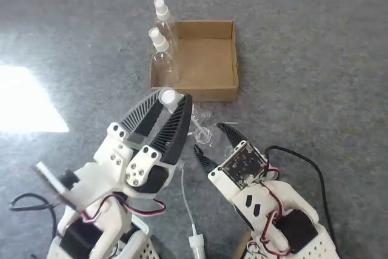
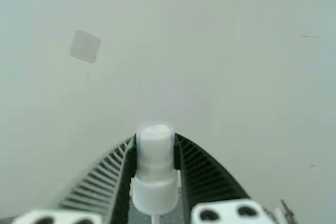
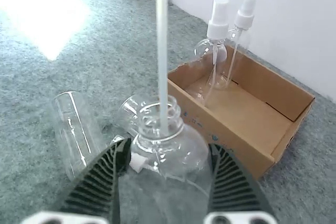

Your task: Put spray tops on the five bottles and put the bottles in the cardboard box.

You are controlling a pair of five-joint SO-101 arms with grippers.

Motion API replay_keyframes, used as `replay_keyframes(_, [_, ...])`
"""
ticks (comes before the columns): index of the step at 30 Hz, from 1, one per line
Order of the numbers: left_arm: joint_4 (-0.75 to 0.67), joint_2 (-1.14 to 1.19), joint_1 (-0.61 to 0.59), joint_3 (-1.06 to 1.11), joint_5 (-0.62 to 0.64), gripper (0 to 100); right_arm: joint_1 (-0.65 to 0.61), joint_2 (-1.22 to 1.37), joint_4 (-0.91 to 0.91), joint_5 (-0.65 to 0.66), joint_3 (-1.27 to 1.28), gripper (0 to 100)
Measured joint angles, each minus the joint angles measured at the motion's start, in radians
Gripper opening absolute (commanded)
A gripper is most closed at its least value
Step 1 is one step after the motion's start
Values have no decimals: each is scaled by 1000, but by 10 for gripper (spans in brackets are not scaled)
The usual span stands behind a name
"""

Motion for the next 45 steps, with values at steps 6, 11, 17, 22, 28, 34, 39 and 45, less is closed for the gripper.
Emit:
replay_keyframes(6, [46, 0, 0, -21, 0, 11, 0, 0, 0, 0, 0, 52])
replay_keyframes(11, [89, 0, 0, -64, 0, 11, 0, 0, 0, 0, 0, 52])
replay_keyframes(17, [91, 0, -74, -71, 0, 11, 0, 0, 0, 0, 0, 52])
replay_keyframes(22, [80, 0, -75, -71, 0, 11, 0, 0, 0, 0, 0, 52])
replay_keyframes(28, [14, 0, -21, 5, 0, 11, 0, 0, 0, 0, 0, 52])
replay_keyframes(34, [3, 0, -14, 37, 0, 11, 0, 0, 0, 0, 0, 52])
replay_keyframes(39, [3, 0, -11, 84, 0, 11, 0, 0, 0, 0, -2, 52])
replay_keyframes(45, [3, 6, 46, 115, 0, 11, 0, 0, 0, 0, -3, 52])
